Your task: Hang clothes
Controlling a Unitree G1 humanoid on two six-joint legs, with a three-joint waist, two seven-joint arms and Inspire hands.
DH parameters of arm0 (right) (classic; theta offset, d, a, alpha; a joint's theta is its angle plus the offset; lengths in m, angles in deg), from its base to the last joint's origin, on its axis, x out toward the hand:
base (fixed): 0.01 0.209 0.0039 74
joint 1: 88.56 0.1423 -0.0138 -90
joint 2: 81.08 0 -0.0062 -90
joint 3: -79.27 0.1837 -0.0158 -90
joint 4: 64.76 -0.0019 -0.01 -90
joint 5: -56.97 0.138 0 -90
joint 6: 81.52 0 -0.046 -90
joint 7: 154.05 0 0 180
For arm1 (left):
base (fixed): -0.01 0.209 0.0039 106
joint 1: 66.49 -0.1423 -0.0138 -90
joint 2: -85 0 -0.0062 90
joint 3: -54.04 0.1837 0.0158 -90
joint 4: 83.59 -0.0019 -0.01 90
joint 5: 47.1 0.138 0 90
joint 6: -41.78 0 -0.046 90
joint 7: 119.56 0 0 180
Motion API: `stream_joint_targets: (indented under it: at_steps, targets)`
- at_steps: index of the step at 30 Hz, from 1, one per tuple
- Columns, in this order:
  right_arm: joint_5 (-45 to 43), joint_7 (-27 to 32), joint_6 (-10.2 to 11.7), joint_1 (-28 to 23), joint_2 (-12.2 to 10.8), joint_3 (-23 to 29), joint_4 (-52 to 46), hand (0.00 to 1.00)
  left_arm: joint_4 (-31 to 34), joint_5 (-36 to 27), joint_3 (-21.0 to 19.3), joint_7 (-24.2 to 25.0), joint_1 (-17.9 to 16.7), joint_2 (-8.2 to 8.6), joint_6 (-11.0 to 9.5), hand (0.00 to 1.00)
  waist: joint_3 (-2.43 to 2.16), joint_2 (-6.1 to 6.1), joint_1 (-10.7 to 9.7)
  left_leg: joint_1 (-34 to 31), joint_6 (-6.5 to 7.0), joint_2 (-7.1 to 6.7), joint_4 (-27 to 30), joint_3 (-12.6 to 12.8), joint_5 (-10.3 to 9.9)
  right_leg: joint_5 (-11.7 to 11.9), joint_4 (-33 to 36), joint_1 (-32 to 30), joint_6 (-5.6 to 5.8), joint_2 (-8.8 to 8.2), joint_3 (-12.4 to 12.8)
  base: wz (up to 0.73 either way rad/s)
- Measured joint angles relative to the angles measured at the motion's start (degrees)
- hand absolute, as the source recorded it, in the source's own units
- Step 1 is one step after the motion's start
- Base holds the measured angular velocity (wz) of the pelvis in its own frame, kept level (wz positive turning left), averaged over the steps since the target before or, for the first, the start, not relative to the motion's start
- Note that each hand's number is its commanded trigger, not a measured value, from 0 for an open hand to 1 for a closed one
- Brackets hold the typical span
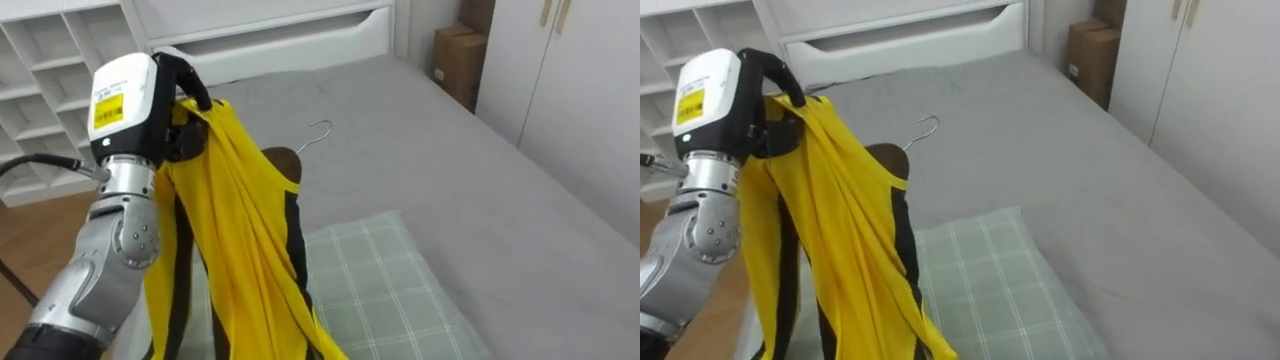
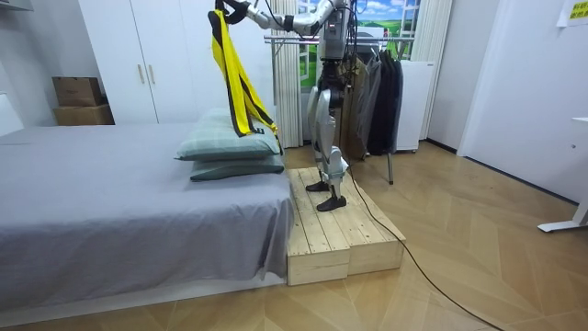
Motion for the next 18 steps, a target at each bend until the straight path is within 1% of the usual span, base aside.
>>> stream_joint_targets:
  at_steps: [1, 2, 3, 4, 5, 6, 7, 8, 11, 13, 14, 16, 18]
  targets:
    - [-1.11, 2.80, -0.22, -0.07, 0.53, 1.15, -1.63, 0.00, 0.00, -0.03, 0.03, -0.69, -0.02, -0.13, 0.36, 1.00, -0.03, 0.03, 0.07, -0.34, 0.00, -0.03, -0.01, 0.00, 0.00, 0.00, 0.13, -0.41, 0.01, -0.01, 0.06, -0.04]
    - [-1.43, 5.73, -0.67, 0.04, 1.01, 1.47, -3.92, 0.00, 0.02, -0.11, 0.20, -1.30, -0.02, -0.64, 0.38, 1.00, -0.03, 0.05, -0.04, -0.73, 0.01, -0.05, 0.00, -0.01, 0.00, 0.00, 0.36, -0.98, 0.01, -0.02, 0.16, -0.06]
    - [-1.72, 7.46, -0.69, 0.19, 1.20, 1.95, -5.14, 0.00, 0.08, -0.13, 0.21, -1.66, -0.04, -0.82, 0.37, 1.00, -0.04, 0.05, -0.05, -0.86, 0.01, -0.06, 0.00, 0.06, 0.01, 0.00, 0.61, -1.31, 0.01, -0.02, 0.30, -0.10]
    - [-2.56, 10.38, -0.81, 0.37, 1.36, 2.94, -7.85, 0.00, 0.09, -0.17, 0.21, -2.48, -0.13, -1.03, 0.37, 1.00, -0.04, 0.05, -0.03, -0.91, 0.01, -0.05, 0.00, 0.13, 0.01, -0.02, 0.78, -1.55, 0.03, 0.00, 0.52, -0.08]
    - [-3.48, 13.51, -0.63, 0.41, 1.50, 3.29, -10.95, 0.00, 0.10, -0.22, 0.22, -3.12, -0.15, -1.07, 0.29, 1.00, -0.05, 0.04, -0.11, -0.84, 0.01, -0.07, 0.00, 0.11, 0.01, -0.02, 0.79, -1.50, 0.03, 0.01, 0.58, -0.06]
    - [-4.27, 15.09, -0.30, 0.69, 1.63, 3.35, -12.09, 0.00, 0.10, -0.55, 0.22, -3.61, -0.15, -1.11, 0.19, 1.00, -0.05, 0.04, -0.19, -0.82, 0.01, -0.08, 0.00, 0.10, 0.01, -0.02, 0.78, -1.50, 0.03, 0.00, 0.55, 0.00]
    - [-6.30, 17.70, 0.30, 1.35, 1.78, 3.40, -13.75, 0.00, 0.10, -1.17, 0.27, -4.22, -0.15, -1.20, 0.12, 1.00, -0.05, 0.04, -0.21, -0.84, 0.01, -0.08, 0.00, 0.11, 0.01, -0.02, 0.80, -1.48, 0.03, -0.01, 0.51, 0.00]
    - [-8.62, 20.03, 0.25, 1.80, 1.78, 3.30, -16.12, 0.00, 0.10, -2.19, 0.63, -4.81, -0.14, -1.22, 0.13, 1.00, -0.04, -0.02, -0.01, -0.83, 0.01, -0.08, 0.00, 0.12, 0.01, -0.02, 0.90, -1.55, 0.03, -0.02, 0.48, 0.00]
    - [-13.47, 24.10, 0.64, 3.24, 1.75, 3.15, -21.73, 0.00, 0.61, -2.77, 2.55, -4.63, -0.15, -1.26, 0.16, 1.00, -0.08, -0.23, 0.45, -0.93, 0.01, -0.11, 0.05, 0.29, 0.01, -0.06, 0.87, -1.65, 0.09, -0.07, 0.45, 0.00]
    - [-16.65, 26.58, 0.78, 3.16, 1.75, 3.03, -26.58, 0.00, 1.21, -2.73, 2.93, -4.59, -0.15, -1.27, 0.06, 1.00, -0.08, -0.28, 1.20, -0.91, 0.01, -0.13, 0.06, 0.41, 0.01, -0.07, 0.83, -1.69, 0.11, -0.08, 0.56, 0.00]
    - [-17.79, 28.41, 1.36, 3.08, 1.70, 2.80, -29.44, 0.00, 1.22, -3.21, 3.09, -4.56, -0.15, -1.27, 0.02, 1.00, -0.13, -0.34, 1.37, -0.75, 0.01, -0.13, 0.07, 0.43, 0.01, -0.07, 0.83, -1.49, 0.11, -0.07, 0.59, 0.00]
    - [-20.44, 30.38, 2.00, 2.56, 1.48, 2.50, -33.64, 0.00, 1.23, -3.25, 3.09, -4.42, -0.16, -1.26, -0.02, 1.00, -0.16, -0.45, 1.82, -0.67, 0.01, -0.10, 0.06, 0.43, 0.01, -0.06, 0.93, -1.43, 0.10, -0.04, 0.63, 0.00]
    - [-21.41, 31.27, 2.16, 2.19, 1.48, 1.24, -38.12, 0.00, 1.27, -3.23, 3.09, -4.01, -0.24, -1.27, -0.04, 1.00, -0.16, -0.49, 2.66, -0.68, 0.01, -0.10, 0.06, 0.54, 0.01, -0.06, 1.01, -1.55, 0.10, -0.06, 0.75, 0.00]
